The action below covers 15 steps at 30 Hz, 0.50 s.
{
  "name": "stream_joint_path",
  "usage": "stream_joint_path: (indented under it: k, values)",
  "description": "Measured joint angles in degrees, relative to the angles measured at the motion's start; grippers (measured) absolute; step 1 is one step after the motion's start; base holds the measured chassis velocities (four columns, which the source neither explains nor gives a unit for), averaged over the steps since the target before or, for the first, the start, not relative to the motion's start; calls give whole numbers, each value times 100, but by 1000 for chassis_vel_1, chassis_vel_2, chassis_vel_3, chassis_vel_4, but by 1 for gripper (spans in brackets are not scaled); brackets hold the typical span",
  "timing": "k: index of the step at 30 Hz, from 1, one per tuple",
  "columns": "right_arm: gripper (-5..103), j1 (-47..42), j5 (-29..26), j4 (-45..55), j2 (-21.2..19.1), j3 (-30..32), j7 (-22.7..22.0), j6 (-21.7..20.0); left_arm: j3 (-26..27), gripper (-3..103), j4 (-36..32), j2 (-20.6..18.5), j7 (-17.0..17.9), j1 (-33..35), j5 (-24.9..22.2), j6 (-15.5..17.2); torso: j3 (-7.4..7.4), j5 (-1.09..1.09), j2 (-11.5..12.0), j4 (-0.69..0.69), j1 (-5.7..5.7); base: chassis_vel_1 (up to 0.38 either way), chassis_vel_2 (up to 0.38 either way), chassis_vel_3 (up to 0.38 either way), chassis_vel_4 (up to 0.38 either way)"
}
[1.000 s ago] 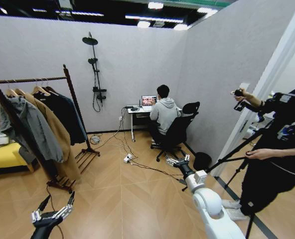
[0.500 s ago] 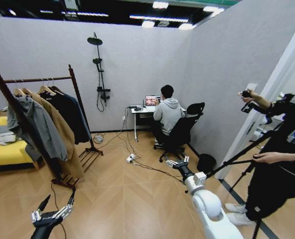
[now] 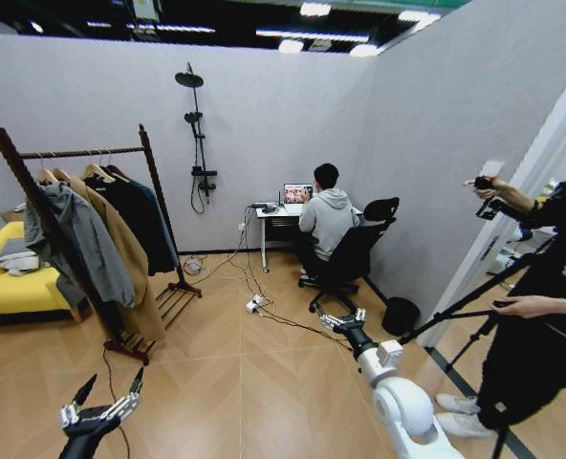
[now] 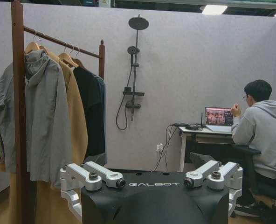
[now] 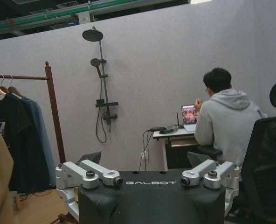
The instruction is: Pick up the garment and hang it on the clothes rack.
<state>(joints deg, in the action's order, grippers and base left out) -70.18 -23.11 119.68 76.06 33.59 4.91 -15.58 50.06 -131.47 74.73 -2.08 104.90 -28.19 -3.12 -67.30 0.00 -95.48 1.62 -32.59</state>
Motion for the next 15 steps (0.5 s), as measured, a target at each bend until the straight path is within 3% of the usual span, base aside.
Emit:
stream_joint_path:
  k: [9, 15]
  values:
    - [100, -365, -170, 448, 173, 272, 192, -303, 0, 100, 0, 0, 0, 0, 0, 0, 0, 0, 0, 0, 0, 0, 0, 0, 0]
    - [100, -687, -33, 674, 243, 524, 192, -279, 0, 100, 0, 0, 0, 0, 0, 0, 0, 0, 0, 0, 0, 0, 0, 0, 0]
